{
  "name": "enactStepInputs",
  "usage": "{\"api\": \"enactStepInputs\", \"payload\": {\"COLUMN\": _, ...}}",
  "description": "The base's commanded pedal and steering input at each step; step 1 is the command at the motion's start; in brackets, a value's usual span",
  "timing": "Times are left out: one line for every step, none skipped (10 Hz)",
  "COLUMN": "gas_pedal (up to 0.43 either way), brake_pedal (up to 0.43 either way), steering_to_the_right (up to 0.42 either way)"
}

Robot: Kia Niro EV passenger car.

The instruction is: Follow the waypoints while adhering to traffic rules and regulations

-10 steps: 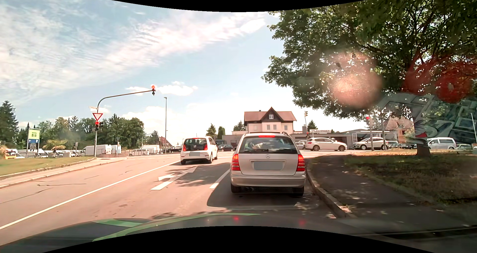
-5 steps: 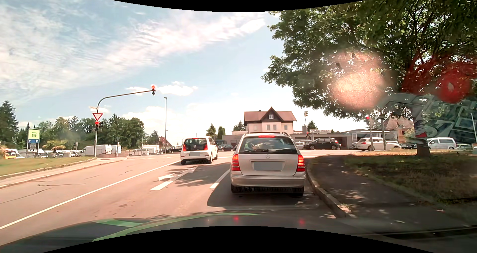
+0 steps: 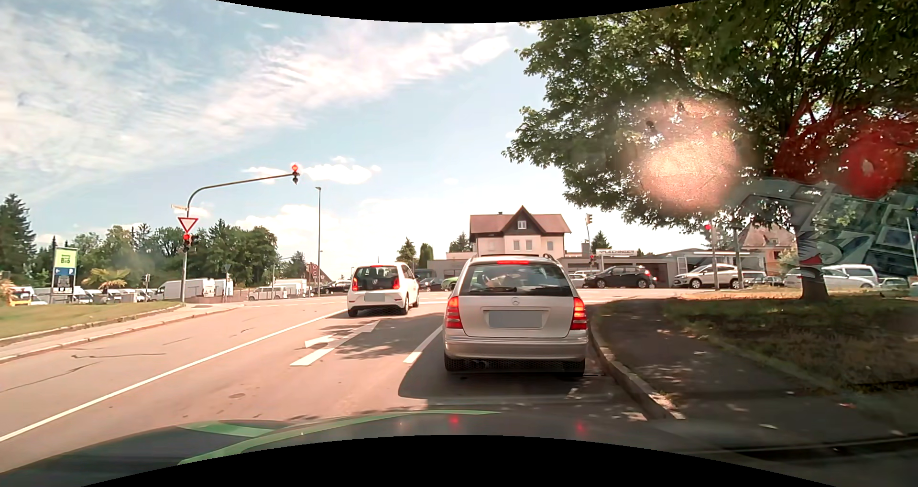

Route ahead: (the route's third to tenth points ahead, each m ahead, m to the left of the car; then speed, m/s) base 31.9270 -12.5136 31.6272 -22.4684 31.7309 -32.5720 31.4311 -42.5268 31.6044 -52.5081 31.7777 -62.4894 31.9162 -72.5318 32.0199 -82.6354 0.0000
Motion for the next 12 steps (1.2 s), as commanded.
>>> {"api": "enactStepInputs", "payload": {"gas_pedal": 0.000, "brake_pedal": 0.287, "steering_to_the_right": 0.081}}
{"api": "enactStepInputs", "payload": {"gas_pedal": 0.000, "brake_pedal": 0.287, "steering_to_the_right": 0.081}}
{"api": "enactStepInputs", "payload": {"gas_pedal": 0.000, "brake_pedal": 0.287, "steering_to_the_right": 0.081}}
{"api": "enactStepInputs", "payload": {"gas_pedal": 0.000, "brake_pedal": 0.287, "steering_to_the_right": 0.080}}
{"api": "enactStepInputs", "payload": {"gas_pedal": 0.000, "brake_pedal": 0.293, "steering_to_the_right": 0.081}}
{"api": "enactStepInputs", "payload": {"gas_pedal": 0.000, "brake_pedal": 0.287, "steering_to_the_right": 0.081}}
{"api": "enactStepInputs", "payload": {"gas_pedal": 0.000, "brake_pedal": 0.287, "steering_to_the_right": 0.081}}
{"api": "enactStepInputs", "payload": {"gas_pedal": 0.000, "brake_pedal": 0.287, "steering_to_the_right": 0.080}}
{"api": "enactStepInputs", "payload": {"gas_pedal": 0.000, "brake_pedal": 0.287, "steering_to_the_right": 0.081}}
{"api": "enactStepInputs", "payload": {"gas_pedal": 0.000, "brake_pedal": 0.287, "steering_to_the_right": 0.081}}
{"api": "enactStepInputs", "payload": {"gas_pedal": 0.000, "brake_pedal": 0.287, "steering_to_the_right": 0.081}}
{"api": "enactStepInputs", "payload": {"gas_pedal": 0.000, "brake_pedal": 0.287, "steering_to_the_right": 0.081}}
